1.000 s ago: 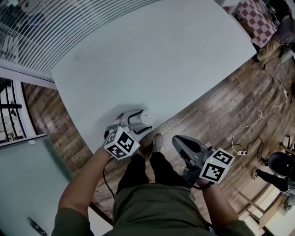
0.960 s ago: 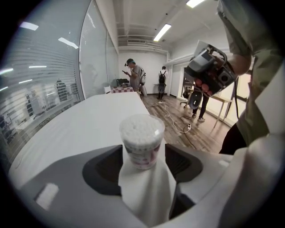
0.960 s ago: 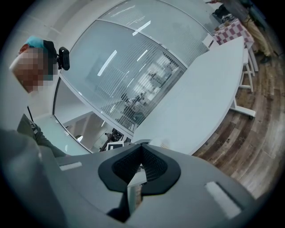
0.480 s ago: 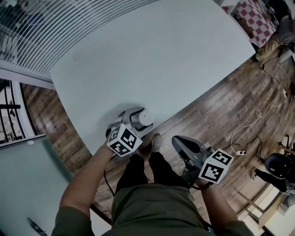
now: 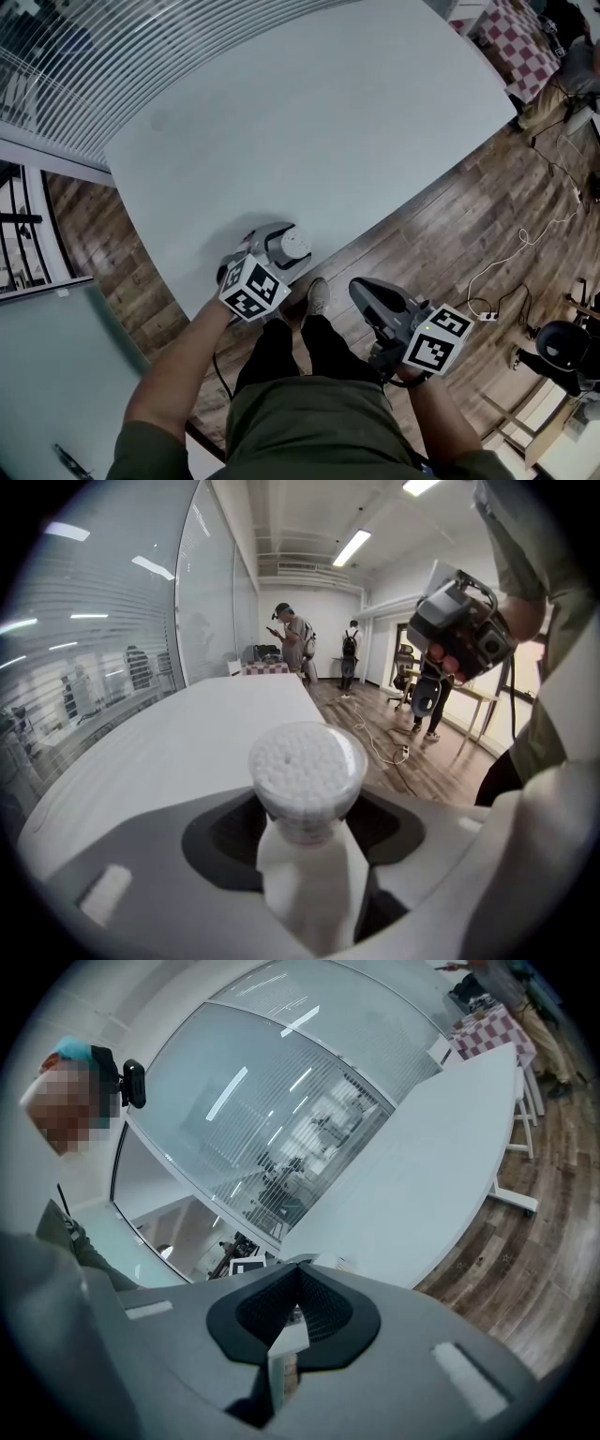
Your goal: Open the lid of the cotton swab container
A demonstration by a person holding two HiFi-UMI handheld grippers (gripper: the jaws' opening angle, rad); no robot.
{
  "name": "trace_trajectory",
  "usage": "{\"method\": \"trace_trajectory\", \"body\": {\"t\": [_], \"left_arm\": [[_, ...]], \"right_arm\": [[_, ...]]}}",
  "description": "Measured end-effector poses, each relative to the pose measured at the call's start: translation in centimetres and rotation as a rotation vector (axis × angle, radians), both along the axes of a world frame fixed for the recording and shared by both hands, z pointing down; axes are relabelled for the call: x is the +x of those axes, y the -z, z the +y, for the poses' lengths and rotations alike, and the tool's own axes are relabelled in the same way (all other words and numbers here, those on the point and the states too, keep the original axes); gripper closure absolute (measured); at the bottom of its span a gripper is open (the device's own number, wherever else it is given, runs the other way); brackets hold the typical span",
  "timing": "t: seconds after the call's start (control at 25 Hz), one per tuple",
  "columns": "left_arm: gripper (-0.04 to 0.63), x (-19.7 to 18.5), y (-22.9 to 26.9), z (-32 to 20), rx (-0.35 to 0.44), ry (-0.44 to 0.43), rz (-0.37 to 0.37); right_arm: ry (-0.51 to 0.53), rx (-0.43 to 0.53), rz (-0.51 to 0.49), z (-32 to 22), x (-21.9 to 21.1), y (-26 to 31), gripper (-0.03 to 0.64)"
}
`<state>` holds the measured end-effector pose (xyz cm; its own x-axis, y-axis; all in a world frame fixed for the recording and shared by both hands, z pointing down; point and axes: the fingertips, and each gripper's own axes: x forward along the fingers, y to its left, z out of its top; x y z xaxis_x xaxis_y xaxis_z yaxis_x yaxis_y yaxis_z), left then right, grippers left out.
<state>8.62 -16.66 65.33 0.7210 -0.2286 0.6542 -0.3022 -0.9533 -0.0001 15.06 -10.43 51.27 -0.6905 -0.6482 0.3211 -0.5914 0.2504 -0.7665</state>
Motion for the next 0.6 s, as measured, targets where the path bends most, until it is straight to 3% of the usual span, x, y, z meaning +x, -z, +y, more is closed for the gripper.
{"method": "trace_trajectory", "body": {"t": [0.28,0.6], "left_arm": [[0.327,-0.1,4.5,-0.7,0.042,-0.002,0.009],[0.328,-1.0,11.4,-0.3,0.063,-0.055,-0.017]], "right_arm": [[0.003,0.071,0.016,-2.0,-0.4,2.5,0.607],[0.045,0.231,0.077,-4.2,-1.9,8.3,0.607]]}}
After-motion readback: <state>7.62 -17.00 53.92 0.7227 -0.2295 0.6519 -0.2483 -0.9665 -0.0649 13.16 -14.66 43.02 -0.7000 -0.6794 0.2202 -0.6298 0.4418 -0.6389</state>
